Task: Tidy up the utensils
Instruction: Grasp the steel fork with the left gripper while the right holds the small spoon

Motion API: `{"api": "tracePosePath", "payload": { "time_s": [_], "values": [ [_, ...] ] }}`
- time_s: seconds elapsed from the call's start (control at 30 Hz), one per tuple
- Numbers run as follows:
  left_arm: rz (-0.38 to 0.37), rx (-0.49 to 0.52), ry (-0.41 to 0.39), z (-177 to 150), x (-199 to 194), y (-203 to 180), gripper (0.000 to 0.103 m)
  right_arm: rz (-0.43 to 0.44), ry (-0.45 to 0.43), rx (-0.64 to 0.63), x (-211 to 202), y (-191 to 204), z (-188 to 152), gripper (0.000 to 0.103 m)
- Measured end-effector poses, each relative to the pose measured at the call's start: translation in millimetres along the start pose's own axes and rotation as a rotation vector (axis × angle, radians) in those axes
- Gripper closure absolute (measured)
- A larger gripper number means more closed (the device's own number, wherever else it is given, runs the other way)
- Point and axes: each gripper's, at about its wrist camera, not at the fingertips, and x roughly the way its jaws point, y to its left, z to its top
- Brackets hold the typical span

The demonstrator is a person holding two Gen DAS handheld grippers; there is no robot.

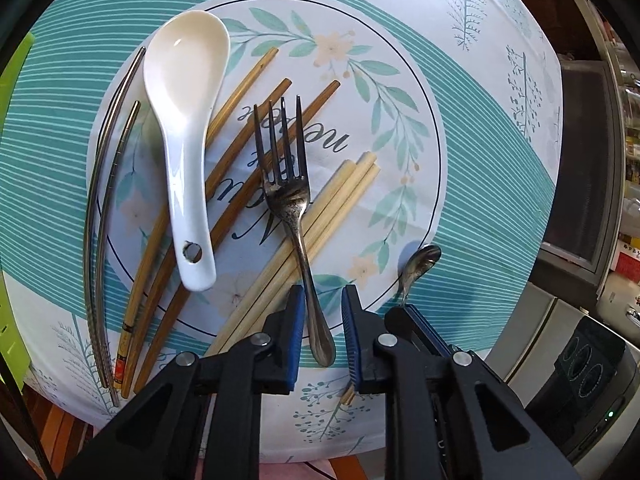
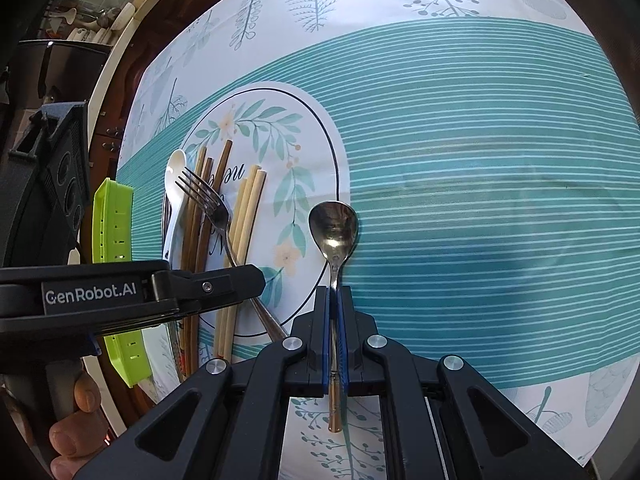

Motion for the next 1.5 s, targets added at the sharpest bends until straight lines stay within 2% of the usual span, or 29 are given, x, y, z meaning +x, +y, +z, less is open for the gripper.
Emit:
{"api": "tracePosePath", "payload": {
  "time_s": [0.43,0.5,0.63,0.7,0.97,1.2,1.37,1.5],
  "values": [
    [0.093,-0.062,-0.06,2.6,0.2,-2.9,0.085,0.001,-0.003,-0.009,-0.9,-0.2,-1.4,0.1],
    [0.134,-0.068,-0.078,0.2,1.4,-5.7,0.095,0.0,-0.003,-0.014,-1.2,-0.5,-1.9,0.1],
    [0.131,-0.058,-0.086,-1.8,3.5,-7.4,0.098,0.002,-0.003,-0.016,-1.4,-1.3,-2.0,0.1],
    [0.12,-0.034,-0.078,-2.7,3.0,-5.4,0.1,0.007,-0.001,-0.015,-1.2,-1.5,-2.1,0.1],
    [0.125,0.248,-0.059,-31.4,-13.3,-5.4,0.1,0.082,0.013,-0.013,-1.9,4.4,-7.0,0.1],
    [0.097,0.316,-0.069,-43.5,-37.4,20.1,0.1,0.144,0.023,-0.04,-6.6,27.4,-8.1,0.1],
    [0.081,0.311,-0.078,-48.8,-48.6,41.8,0.103,0.167,0.066,-0.062,4.8,50.5,-11.1,0.1],
    [0.067,0.343,-0.115,-57.0,-54.1,50.6,0.103,0.18,0.105,-0.078,16.8,69.3,-17.6,0.1]
  ]
}}
